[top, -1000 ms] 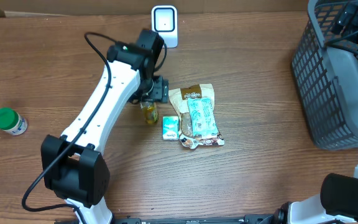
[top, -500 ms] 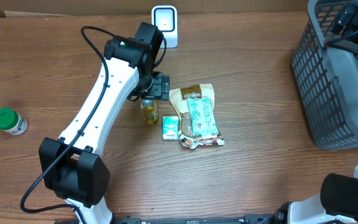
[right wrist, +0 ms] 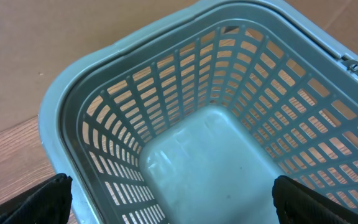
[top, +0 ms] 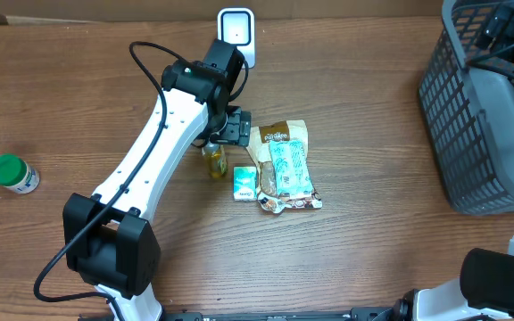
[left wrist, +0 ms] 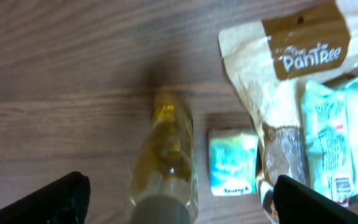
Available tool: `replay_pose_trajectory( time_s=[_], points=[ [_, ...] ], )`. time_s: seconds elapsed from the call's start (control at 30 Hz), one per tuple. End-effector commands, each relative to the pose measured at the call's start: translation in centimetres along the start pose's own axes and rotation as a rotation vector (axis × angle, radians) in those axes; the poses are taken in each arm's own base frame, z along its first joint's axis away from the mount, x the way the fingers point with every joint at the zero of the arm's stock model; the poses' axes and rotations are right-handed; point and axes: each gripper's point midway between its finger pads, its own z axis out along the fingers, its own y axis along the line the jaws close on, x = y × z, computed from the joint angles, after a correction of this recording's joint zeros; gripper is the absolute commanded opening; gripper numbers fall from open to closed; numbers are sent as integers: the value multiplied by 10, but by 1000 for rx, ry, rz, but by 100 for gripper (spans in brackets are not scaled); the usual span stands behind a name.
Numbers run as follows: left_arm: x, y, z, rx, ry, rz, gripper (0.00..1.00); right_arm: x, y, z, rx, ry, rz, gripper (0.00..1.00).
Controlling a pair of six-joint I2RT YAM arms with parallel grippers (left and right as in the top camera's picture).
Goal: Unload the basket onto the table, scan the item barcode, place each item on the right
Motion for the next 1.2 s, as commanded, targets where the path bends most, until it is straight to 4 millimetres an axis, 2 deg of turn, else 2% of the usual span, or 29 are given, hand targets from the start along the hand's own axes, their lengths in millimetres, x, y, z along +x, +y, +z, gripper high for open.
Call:
replay_pose_trajectory(
  time_s=[0.0, 0.03, 0.1, 0.17, 0.2, 0.3, 0.43, 0.47, 0.5, 0.53, 0.6, 0.63, 0.67, 0.7, 0.83, 1.0, 1.07, 1.17],
  points=[
    [-5, 3, 2, -15, -21, 102, 96, -9, -2, -9, 4, -32, 10, 100],
    [-8, 2, 2, -13, -30, 139, 94, -9, -2, -9, 4, -32, 10, 100],
    [-12, 0, 1, -8, -48, 229, 80, -9, -2, -9, 4, -32, 10, 100],
    [-16, -2, 2, -3, -65, 320, 72, -9, -2, -9, 4, -32, 10, 100],
    [-18, -3, 2, -4, -74, 352, 73, -9, -2, -9, 4, -32, 10, 100],
    [-30, -3, 1, 0, -120, 361, 83, -9, -2, -9, 4, -32, 10, 100],
    [-51, 0, -2, 4, -200, 334, 81, -9, -2, -9, 4, -32, 10, 100],
    [-58, 2, -3, 4, -225, 323, 78, -9, -2, -9, 4, -32, 10, 100],
    [-64, 3, -4, 14, -249, 315, 72, -9, -2, -9, 4, -32, 10, 100],
    [-69, 2, -5, 30, -269, 308, 60, -9, -2, -9, 4, -32, 10, 100],
    [-79, 0, -8, 87, -306, 293, 43, -9, -2, -9, 4, -32, 10, 100],
    [-83, -1, -10, 119, -322, 286, 29, -9, -2, -9, 4, -32, 10, 100],
    [-88, 0, -11, 143, -337, 276, 8, -9, -2, -9, 4, -32, 10, 100],
    [-91, 2, -12, 163, -348, 269, 5, -9, -2, -9, 4, -32, 10, 100],
    [-96, 5, -15, 286, -365, 280, 4, -9, -2, -9, 4, -32, 10, 100],
    [-89, -5, -21, 514, -373, 385, 4, -9, -2, -9, 4, -32, 10, 100],
    [-87, -6, -18, 574, -370, 412, 4, -9, -2, -9, 4, -32, 10, 100],
    [-86, 4, 1, 588, -325, 371, 4, -9, -2, -9, 4, -32, 10, 100]
  ],
)
